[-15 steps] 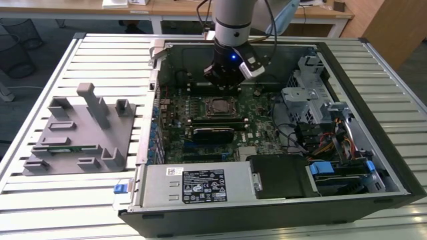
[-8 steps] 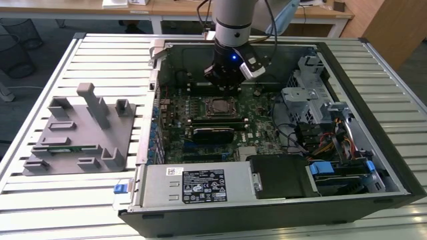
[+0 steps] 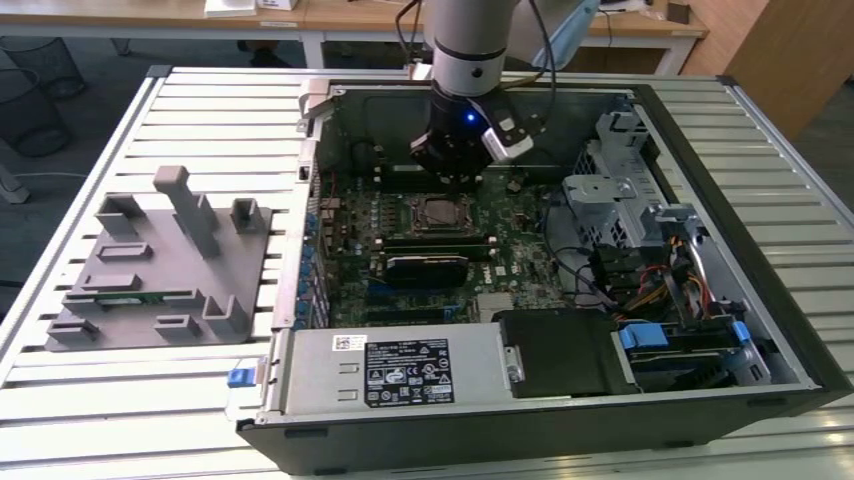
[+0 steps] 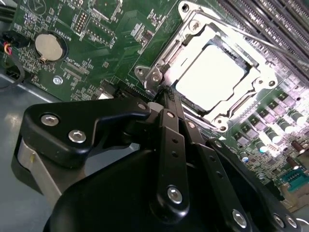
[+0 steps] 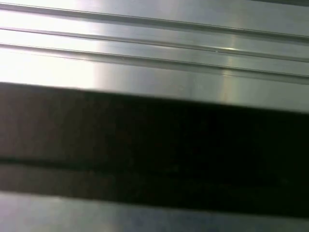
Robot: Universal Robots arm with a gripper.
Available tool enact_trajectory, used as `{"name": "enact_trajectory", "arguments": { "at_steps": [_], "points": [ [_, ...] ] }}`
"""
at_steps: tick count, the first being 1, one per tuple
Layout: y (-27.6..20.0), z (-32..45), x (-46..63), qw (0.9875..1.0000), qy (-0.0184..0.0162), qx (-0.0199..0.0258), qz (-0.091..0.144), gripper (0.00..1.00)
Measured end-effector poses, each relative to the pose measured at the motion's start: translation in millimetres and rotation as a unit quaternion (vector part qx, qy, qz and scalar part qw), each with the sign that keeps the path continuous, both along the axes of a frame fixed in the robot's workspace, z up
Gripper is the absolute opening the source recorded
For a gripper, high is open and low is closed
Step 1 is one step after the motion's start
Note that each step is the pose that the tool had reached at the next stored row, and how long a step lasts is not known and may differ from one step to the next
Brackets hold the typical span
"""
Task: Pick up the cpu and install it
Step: 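Install the second cpu locking lever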
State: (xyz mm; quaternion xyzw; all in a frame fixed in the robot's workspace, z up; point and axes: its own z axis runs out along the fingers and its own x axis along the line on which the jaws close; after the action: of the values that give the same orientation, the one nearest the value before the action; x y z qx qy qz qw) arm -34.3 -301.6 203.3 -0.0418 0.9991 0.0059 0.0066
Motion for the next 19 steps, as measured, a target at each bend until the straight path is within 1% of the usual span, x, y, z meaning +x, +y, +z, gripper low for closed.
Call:
{"name": "enact_trajectory", "arguments": {
  "at_steps": [4, 9, 16, 19],
  "points": [
    [-4.3, 0.0, 1.3, 1.0, 0.0, 0.0, 0.0, 0.11],
    [-10.9, 0.0, 2.0, 1.0, 0.0, 0.0, 0.0, 0.11],
    [-22.7, 0.0, 2.2, 1.0, 0.0, 0.0, 0.0, 0.11],
    [-24.9, 1.6, 2.2, 1.0, 0.0, -0.0001, 0.0, 0.11]
  ]
}}
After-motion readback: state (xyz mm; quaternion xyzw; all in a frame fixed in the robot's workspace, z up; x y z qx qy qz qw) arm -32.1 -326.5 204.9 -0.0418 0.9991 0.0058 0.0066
